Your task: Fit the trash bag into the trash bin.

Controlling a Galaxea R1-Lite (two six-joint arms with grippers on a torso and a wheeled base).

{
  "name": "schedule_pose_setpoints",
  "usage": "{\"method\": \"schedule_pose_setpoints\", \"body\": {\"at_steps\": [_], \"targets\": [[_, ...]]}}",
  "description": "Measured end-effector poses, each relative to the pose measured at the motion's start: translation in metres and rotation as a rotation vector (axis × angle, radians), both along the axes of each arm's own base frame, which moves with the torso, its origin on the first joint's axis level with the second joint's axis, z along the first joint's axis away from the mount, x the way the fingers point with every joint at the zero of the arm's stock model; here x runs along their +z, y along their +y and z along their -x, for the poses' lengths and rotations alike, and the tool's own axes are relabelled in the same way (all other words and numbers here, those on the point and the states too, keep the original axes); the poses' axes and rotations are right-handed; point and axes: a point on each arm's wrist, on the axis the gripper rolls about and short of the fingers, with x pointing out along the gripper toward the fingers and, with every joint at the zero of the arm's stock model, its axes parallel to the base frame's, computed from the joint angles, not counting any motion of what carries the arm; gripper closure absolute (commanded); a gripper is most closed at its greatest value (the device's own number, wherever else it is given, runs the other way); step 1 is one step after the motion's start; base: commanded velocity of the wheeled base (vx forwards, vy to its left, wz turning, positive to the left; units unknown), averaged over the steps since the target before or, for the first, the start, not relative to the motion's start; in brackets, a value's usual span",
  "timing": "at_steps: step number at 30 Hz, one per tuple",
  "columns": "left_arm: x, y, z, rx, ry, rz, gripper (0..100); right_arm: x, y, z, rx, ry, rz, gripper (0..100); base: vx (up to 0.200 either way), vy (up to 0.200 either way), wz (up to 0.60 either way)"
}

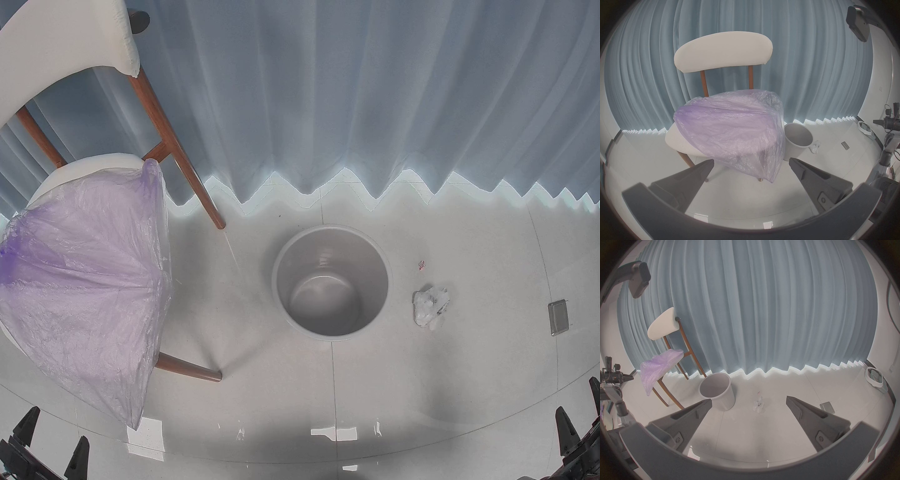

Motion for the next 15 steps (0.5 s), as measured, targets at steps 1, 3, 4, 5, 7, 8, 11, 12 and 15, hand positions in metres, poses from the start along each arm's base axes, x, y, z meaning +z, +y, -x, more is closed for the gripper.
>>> {"method": "schedule_pose_setpoints", "body": {"at_steps": [1, 3, 4, 5, 7, 8, 11, 12, 15], "targets": [[0.000, 0.000, 0.000, 0.000, 0.000, 0.000, 0, 0.000, 0.000, 0.000, 0.000, 0.000, 0.000, 0, 0.000, 0.000, 0.00], [0.000, 0.000, 0.000, 0.000, 0.000, 0.000, 0, 0.000, 0.000, 0.000, 0.000, 0.000, 0.000, 0, 0.000, 0.000, 0.00], [0.000, 0.000, 0.000, 0.000, -0.002, 0.000, 0, 0.000, 0.000, 0.000, 0.000, 0.000, 0.000, 0, 0.000, 0.000, 0.00], [0.001, 0.000, 0.000, 0.000, -0.010, -0.001, 0, 0.000, 0.000, 0.000, 0.000, 0.000, 0.000, 0, 0.000, 0.000, 0.00], [0.005, 0.000, 0.000, 0.002, -0.051, -0.002, 0, 0.000, 0.000, 0.000, 0.000, 0.000, 0.000, 0, 0.000, 0.000, 0.00], [0.008, 0.000, 0.000, 0.003, -0.083, -0.003, 0, 0.000, 0.000, 0.000, 0.000, 0.000, 0.000, 0, 0.000, 0.000, 0.00], [0.016, 0.000, 0.001, 0.004, -0.159, -0.010, 0, 0.000, 0.000, 0.000, 0.000, 0.000, 0.001, 0, 0.000, 0.000, 0.00], [0.018, 0.000, 0.001, 0.004, -0.180, -0.018, 0, 0.000, 0.000, 0.000, 0.000, 0.000, 0.001, 0, 0.000, 0.000, 0.00], [0.021, 0.000, 0.001, 0.001, -0.208, -0.062, 0, 0.000, 0.000, 0.000, 0.000, 0.000, 0.001, 0, 0.000, 0.000, 0.00]]}}
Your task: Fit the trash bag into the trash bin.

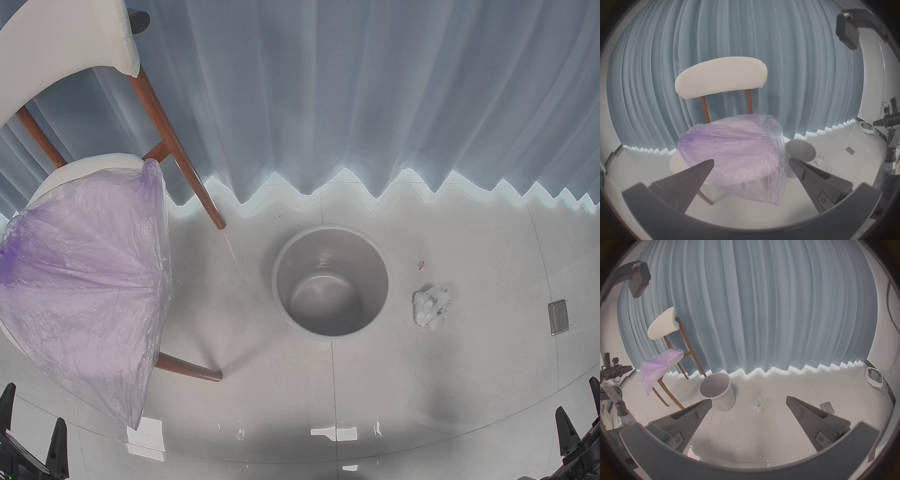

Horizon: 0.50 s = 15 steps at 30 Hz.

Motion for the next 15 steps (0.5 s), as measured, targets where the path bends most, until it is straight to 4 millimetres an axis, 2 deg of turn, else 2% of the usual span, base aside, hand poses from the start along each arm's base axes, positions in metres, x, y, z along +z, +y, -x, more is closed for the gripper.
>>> {"method": "schedule_pose_setpoints", "body": {"at_steps": [10, 15], "targets": [[0.000, -0.002, 0.001, -0.061, -0.005, -0.101, 0, 0.000, 0.000, 0.000, 0.000, 0.000, 0.000, 0, 0.000, 0.000, 0.00], [0.015, -0.003, 0.005, -0.102, -0.032, -0.128, 0, 0.000, 0.000, 0.000, 0.000, 0.000, 0.000, 0, 0.000, 0.000, 0.00]]}}
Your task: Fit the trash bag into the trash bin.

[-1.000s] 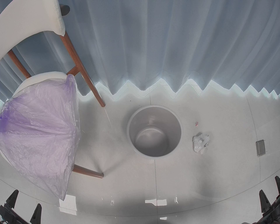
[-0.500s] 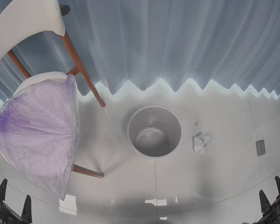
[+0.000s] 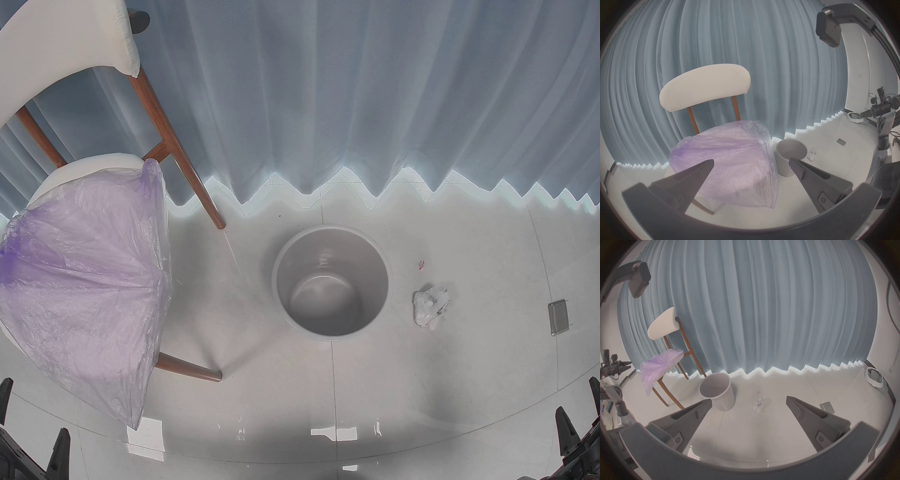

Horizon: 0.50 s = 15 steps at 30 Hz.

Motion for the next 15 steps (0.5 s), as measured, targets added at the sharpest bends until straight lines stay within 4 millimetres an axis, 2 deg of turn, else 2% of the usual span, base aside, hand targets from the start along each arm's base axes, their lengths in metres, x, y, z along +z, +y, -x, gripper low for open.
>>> {"method": "schedule_pose_setpoints", "body": {"at_steps": [7, 15], "targets": [[0.030, -0.001, -0.003, -0.078, 0.032, -0.013, 0, 0.000, 0.000, 0.000, 0.001, 0.000, 0.000, 0, 0.000, 0.000, 0.00], [0.050, -0.005, -0.027, -0.274, 0.170, -0.038, 0, 0.000, 0.000, 0.000, 0.002, 0.000, 0.001, 0, 0.000, 0.000, 0.00]]}}
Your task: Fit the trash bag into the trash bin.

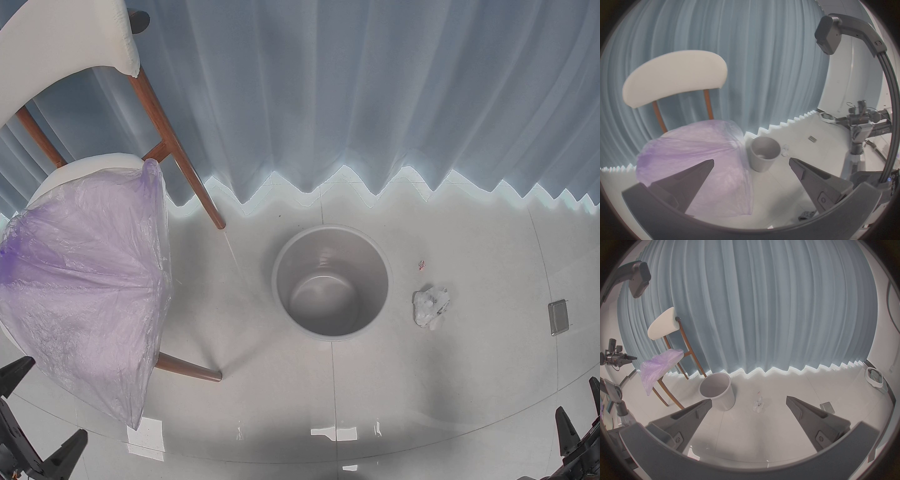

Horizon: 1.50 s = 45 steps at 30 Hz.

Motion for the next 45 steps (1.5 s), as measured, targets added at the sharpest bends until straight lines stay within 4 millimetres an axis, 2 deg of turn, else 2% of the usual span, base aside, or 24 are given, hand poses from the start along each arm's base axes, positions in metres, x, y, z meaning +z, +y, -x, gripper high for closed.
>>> {"method": "schedule_pose_setpoints", "body": {"at_steps": [3, 11, 26, 34, 39, 45], "targets": [[0.002, -0.001, -0.008, -0.060, 0.027, -0.043, 0, 0.000, 0.000, 0.000, 0.000, 0.000, 0.000, 0, 0.000, 0.000, 0.00], [0.004, -0.005, -0.030, -0.174, -0.005, -0.290, 0, 0.000, 0.000, 0.000, 0.000, 0.000, 0.000, 0, 0.000, 0.000, 0.00], [0.031, -0.014, -0.062, -0.011, 0.049, -0.402, 0, 0.000, 0.000, 0.000, 0.000, 0.000, 0.000, 0, 0.000, 0.000, 0.00], [0.046, -0.036, -0.087, 0.017, 0.099, -0.384, 0, 0.000, 0.000, 0.000, 0.000, 0.000, 0.000, 0, 0.000, 0.000, 0.00], [0.049, -0.054, -0.103, 0.041, 0.122, -0.387, 0, 0.000, 0.000, 0.000, 0.000, 0.000, 0.000, 0, 0.000, 0.000, 0.00], [0.053, -0.078, -0.124, 0.148, 0.099, -0.381, 0, 0.000, 0.000, 0.000, 0.000, 0.000, 0.000, 0, 0.000, 0.000, 0.00]]}}
